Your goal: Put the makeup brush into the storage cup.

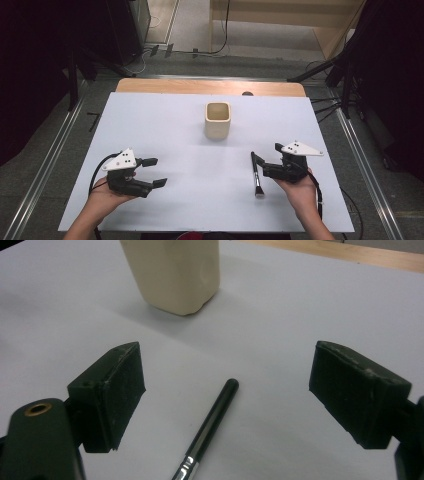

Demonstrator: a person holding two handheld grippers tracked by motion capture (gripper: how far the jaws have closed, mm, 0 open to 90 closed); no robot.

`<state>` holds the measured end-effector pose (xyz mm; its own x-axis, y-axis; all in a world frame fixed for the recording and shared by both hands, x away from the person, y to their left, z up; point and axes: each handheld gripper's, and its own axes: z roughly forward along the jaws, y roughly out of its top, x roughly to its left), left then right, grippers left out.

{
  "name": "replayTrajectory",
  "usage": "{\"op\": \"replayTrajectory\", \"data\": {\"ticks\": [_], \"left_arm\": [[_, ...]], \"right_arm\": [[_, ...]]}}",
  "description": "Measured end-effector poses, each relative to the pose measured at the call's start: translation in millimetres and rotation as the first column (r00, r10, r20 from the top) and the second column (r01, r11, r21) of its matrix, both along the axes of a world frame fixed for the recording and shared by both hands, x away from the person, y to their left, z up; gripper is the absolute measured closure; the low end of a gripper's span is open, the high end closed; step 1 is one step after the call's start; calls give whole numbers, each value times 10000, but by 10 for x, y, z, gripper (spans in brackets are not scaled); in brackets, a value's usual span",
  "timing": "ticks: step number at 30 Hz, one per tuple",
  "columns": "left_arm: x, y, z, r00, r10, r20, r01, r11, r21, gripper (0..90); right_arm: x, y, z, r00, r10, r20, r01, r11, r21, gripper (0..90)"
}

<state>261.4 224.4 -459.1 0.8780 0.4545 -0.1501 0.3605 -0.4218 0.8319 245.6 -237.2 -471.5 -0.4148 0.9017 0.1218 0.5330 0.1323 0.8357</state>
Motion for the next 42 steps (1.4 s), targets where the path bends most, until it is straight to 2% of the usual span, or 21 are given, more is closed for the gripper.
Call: {"op": "replayTrajectory", "data": {"ticks": [4,12,19,24,28,31,35,38,39,41,42], "left_arm": [[0,-2,-1,10000,8,-19,-8,10000,-13,232],[6,4,-2,10000,46,-55,-46,10000,46,232],[5,1,-6,9999,16,-113,-15,10000,71,232],[8,1,-7,9999,16,-111,-15,10000,78,232],[9,0,-9,9999,26,-125,-25,10000,92,232],[8,-2,-10,9999,43,-134,-41,9999,95,232],[10,-3,-12,9999,24,-154,-22,9999,146,232],[9,-7,-16,9999,5,-154,-2,9998,182,232],[10,-7,-16,9999,-6,-152,8,9998,184,232],[10,-7,-16,9999,-18,-146,21,9998,189,232],[10,-7,-16,9999,-18,-146,21,9998,189,232]], "right_arm": [[32,26,-5,9998,-206,-6,206,9997,134,156],[110,165,-21,9981,-613,-29,612,9981,-106,155],[154,218,31,9956,-659,-664,622,9965,-552,156],[166,260,92,9943,-537,-922,446,9941,-984,156],[190,280,118,9853,-431,-1653,262,9943,-1030,160],[224,273,119,9742,-349,-2232,119,9946,-1036,178],[283,269,125,9448,-273,-3264,-16,9961,-881,201],[318,262,112,9320,-276,-3614,-79,9953,-962,201],[318,262,112,9320,-276,-3614,-79,9953,-962,201],[340,261,119,9224,-368,-3844,-16,9951,-990,212],[340,261,119,9224,-368,-3844,-16,9951,-990,212]]}}
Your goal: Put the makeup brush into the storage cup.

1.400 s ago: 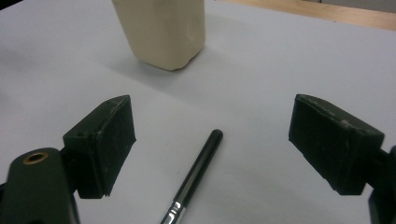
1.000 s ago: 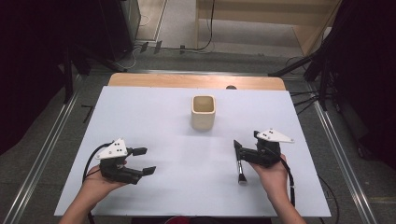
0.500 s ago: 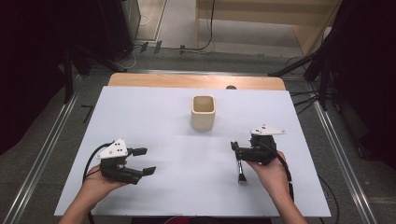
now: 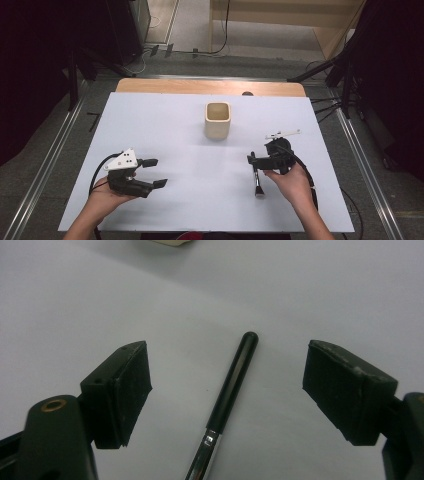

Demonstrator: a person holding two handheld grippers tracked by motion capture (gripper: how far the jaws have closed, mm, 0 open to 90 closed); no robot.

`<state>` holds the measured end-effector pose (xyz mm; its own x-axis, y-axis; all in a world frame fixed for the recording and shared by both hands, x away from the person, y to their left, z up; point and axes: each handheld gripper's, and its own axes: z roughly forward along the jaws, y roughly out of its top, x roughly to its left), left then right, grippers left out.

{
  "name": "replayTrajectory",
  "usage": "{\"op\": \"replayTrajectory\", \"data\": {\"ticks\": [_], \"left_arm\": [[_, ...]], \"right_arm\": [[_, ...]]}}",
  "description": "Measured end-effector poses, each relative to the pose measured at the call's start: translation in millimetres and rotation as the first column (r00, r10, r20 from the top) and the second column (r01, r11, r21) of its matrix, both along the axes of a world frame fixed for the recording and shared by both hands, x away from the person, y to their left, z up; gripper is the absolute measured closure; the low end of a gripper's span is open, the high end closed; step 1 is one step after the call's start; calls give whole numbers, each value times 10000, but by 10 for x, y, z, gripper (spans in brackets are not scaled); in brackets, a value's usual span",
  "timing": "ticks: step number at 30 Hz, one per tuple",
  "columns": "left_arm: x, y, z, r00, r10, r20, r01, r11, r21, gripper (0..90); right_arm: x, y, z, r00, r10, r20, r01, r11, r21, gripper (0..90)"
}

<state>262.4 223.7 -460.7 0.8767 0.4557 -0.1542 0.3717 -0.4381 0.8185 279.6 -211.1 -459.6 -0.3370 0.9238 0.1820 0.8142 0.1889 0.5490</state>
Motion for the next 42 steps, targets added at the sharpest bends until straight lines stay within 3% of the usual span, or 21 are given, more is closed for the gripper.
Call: {"op": "replayTrajectory", "data": {"ticks": [5,6,7,10,18,21,23,24,30,31,34,37,42], "left_arm": [[0,2,-2,10000,34,-13,-34,10000,-6,232],[0,2,-2,10000,34,-13,-34,10000,-6,232],[0,2,-2,10000,28,-26,-29,10000,-12,232],[-1,0,-3,10000,23,-32,-23,10000,-18,232],[-3,-3,-6,10000,-4,-44,5,10000,23,232],[-1,-3,-7,10000,2,-56,-2,10000,37,231],[0,-3,-8,10000,-17,-95,17,10000,29,231],[-2,-8,-10,10000,-45,-73,46,10000,62,230],[-7,-16,-12,9999,-89,-96,90,9999,76,226],[-6,-14,-12,9999,-82,-96,82,9999,74,226],[-5,-12,-12,9999,-84,-90,85,9999,68,226],[-5,-14,-14,9999,-92,-108,93,9999,81,226],[-6,-14,-14,9999,-92,-111,93,9999,86,225]], "right_arm": [[66,5,-15,9915,-12,-1302,27,9999,112,234],[66,5,-15,9915,-12,-1302,27,9999,112,234],[86,10,-43,9855,-39,-1694,42,10000,13,232],[104,19,-67,9764,-111,-2158,95,9999,-85,240],[136,55,-42,9597,-381,-2784,259,9985,-475,268],[150,84,-51,9488,-477,-3123,278,9973,-676,274],[153,91,-56,9482,-433,-3146,195,9967,-782,273],[164,109,-57,9408,-533,-3348,226,9952,-952,272],[179,150,-53,9250,-577,-3755,184,9940,-1074,279],[186,164,-64,9140,-608,-4012,163,9934,-1136,292],[194,175,-80,9013,-618,-4288,95,9923,-1232,305],[196,184,-78,8959,-698,-4387,93,9903,-1384,311],[195,199,-89,8947,-764,-4400,104,9885,-1507,322]]}}
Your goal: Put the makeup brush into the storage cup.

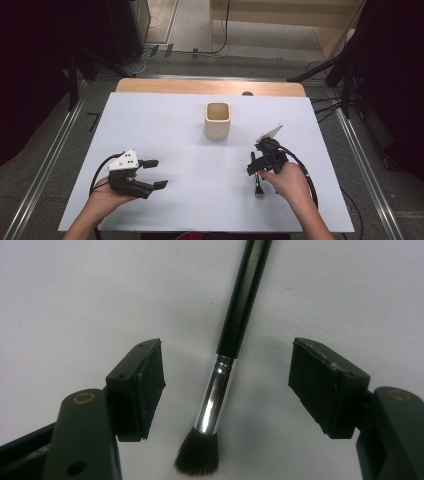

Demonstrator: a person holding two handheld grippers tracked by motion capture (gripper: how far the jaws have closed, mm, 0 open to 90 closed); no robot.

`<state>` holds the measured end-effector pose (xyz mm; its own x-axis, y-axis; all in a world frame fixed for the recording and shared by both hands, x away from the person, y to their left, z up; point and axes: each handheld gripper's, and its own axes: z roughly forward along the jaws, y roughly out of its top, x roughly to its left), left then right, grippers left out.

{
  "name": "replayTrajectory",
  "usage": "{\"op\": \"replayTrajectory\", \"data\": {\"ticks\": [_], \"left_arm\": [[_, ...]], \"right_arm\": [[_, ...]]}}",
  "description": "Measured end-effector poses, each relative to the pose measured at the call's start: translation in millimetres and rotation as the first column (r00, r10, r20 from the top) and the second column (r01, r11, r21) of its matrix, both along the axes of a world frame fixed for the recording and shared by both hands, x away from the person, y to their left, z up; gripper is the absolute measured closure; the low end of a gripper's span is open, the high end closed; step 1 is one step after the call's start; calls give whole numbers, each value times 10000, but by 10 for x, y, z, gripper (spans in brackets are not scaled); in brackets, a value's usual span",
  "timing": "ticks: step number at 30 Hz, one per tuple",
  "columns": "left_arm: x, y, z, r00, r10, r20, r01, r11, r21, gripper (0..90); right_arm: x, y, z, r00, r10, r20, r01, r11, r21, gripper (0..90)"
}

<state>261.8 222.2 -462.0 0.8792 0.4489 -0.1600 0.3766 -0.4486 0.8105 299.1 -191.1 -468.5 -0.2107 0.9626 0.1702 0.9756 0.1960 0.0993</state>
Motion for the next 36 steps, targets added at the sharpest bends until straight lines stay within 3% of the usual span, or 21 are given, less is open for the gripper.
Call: {"op": "replayTrajectory", "data": {"ticks": [12,20,21,36], "left_arm": [[2,2,-2,10000,15,-16,-15,10000,-9,225],[3,7,0,10000,-1,-3,1,10000,-7,225],[3,6,0,10000,3,-8,-3,10000,-10,225],[5,4,-1,10000,61,25,-61,10000,25,225]], "right_arm": [[-17,86,-117,9999,136,-58,-139,9990,-415,388],[-48,179,-160,9990,432,123,-413,9915,-1237,450],[-70,205,-161,9967,782,226,-738,9852,-1547,483],[-84,190,-138,9974,716,-107,-724,9852,-1553,717]]}}
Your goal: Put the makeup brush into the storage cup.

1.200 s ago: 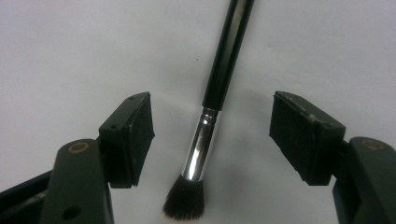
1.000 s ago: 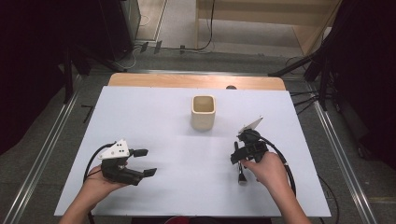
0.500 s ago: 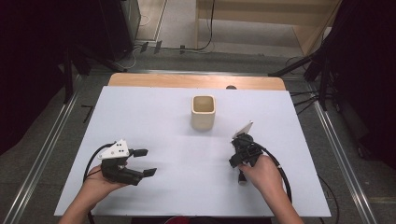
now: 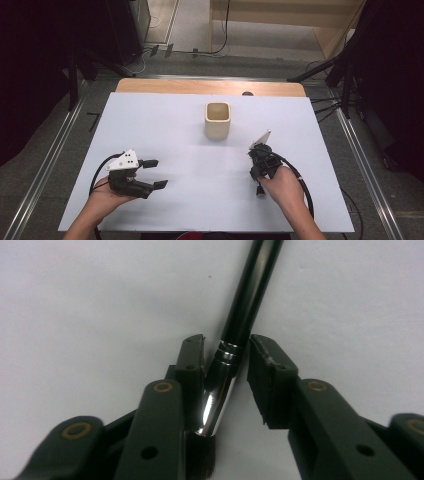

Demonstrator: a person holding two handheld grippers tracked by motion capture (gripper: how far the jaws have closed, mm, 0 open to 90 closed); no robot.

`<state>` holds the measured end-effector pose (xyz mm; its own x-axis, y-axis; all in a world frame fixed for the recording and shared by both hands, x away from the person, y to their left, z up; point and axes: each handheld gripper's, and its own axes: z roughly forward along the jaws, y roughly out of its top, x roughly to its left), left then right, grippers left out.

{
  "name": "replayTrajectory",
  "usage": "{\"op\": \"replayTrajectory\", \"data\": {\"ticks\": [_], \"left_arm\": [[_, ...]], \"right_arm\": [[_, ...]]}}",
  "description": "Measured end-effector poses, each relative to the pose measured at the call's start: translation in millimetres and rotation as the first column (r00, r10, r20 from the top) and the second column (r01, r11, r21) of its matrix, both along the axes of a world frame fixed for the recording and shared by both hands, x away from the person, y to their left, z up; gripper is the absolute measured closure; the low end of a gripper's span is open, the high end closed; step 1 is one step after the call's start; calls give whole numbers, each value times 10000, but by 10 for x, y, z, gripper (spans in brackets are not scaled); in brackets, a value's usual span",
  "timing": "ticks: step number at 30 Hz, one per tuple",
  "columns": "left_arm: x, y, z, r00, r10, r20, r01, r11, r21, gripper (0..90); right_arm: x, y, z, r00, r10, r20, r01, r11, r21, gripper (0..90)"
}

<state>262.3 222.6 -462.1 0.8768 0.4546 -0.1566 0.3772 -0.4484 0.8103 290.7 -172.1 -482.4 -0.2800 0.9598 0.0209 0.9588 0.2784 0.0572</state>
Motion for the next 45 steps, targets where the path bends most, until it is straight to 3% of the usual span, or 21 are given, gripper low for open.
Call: {"op": "replayTrajectory", "data": {"ticks": [7,14,20,23,27,29,30,31,32,34,35,36,39,40,41,42,44,45], "left_arm": [[-1,-2,0,10000,-16,-26,16,10000,23,226],[6,-2,-4,10000,-15,-49,15,10000,-17,226],[7,-3,-4,10000,-27,-88,27,10000,0,226],[10,-1,-5,9999,25,-106,-25,10000,35,226],[25,8,-5,9996,176,-202,-175,9998,47,225],[38,12,-5,9994,229,-247,-230,9997,-62,225],[38,12,-5,9994,229,-247,-230,9997,-62,225],[48,10,-4,9996,161,-240,-162,9999,-52,226],[48,10,-4,9996,161,-240,-162,9999,-52,226],[59,13,-6,9994,110,-322,-112,9999,-79,232],[64,16,-5,9993,93,-351,-96,9999,-90,233],[64,16,-5,9993,93,-351,-96,9999,-90,235],[77,13,-6,9990,71,-446,-75,9999,-101,235],[77,13,-6,9990,71,-446,-75,9999,-101,235],[81,8,-9,9988,49,-482,-55,9999,-120,235],[86,-1,-7,9987,-34,-508,29,10000,-91,237],[86,-13,-8,9985,-59,-546,53,9999,-105,238],[87,-26,-6,9983,-155,-555,151,9999,-71,238]], "right_arm": [[4,-41,-1,10000,71,-23,-71,9998,204,790],[21,-104,15,9998,81,-165,-64,9947,1023,793],[15,-133,111,9995,232,233,-268,9860,1648,793],[7,-186,187,9965,432,721,-573,9769,2061,793],[12,-232,214,9956,444,820,-618,9729,2228,794],[12,-284,246,9926,553,1081,-823,9610,2638,794],[12,-284,246,9926,553,1081,-823,9610,2638,794],[8,-310,264,9883,718,1346,-1087,9506,2908,793],[8,-310,264,9883,718,1346,-1087,9506,2908,793],[2,-310,246,9777,1024,1833,-1547,9417,2989,794],[6,-308,236,9758,1070,1909,-1640,9351,3143,794],[6,-308,236,9758,1070,1909,-1640,9351,3143,794],[4,-283,256,9583,1567,2389,-2372,9025,3594,793],[4,-283,256,9583,1567,2389,-2372,9025,3594,793],[0,-277,268,9538,1679,2493,-2537,8943,3685,793],[-8,-273,287,9411,1942,2767,-2928,8773,3803,794],[-15,-269,293,9388,1960,2831,-2983,8735,3847,794],[-16,-275,289,9315,2160,2928,-3215,8653,3845,794]]}}
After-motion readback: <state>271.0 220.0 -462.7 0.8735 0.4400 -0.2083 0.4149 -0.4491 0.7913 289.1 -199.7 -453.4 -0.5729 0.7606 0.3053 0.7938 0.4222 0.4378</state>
